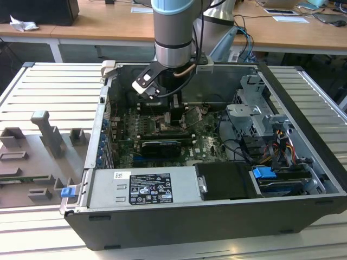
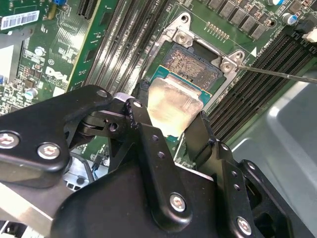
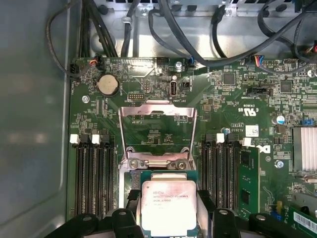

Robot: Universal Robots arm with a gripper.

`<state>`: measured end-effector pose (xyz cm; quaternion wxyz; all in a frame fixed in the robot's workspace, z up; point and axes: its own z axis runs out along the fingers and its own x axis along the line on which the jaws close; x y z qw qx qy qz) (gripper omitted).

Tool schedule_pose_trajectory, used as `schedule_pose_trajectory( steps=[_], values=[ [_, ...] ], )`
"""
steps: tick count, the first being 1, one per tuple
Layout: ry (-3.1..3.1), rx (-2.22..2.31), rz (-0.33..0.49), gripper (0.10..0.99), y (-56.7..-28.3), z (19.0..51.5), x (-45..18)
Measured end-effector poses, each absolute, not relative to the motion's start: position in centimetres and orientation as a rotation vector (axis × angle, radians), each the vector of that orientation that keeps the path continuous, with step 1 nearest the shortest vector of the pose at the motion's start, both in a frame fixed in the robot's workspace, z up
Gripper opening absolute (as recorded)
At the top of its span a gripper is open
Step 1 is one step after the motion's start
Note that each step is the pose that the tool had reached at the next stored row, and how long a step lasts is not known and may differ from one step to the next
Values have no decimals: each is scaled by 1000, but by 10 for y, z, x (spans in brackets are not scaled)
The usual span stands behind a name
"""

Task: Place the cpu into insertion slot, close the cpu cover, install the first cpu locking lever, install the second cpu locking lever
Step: 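Place the cpu into insertion slot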

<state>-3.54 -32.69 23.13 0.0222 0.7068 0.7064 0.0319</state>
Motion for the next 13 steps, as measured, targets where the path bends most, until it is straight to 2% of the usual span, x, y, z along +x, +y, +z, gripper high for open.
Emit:
schedule_pose_trajectory(
  steps=[13],
  values=[
    [2190, 2192, 95, 537, -324, 218, -42]
  ],
)
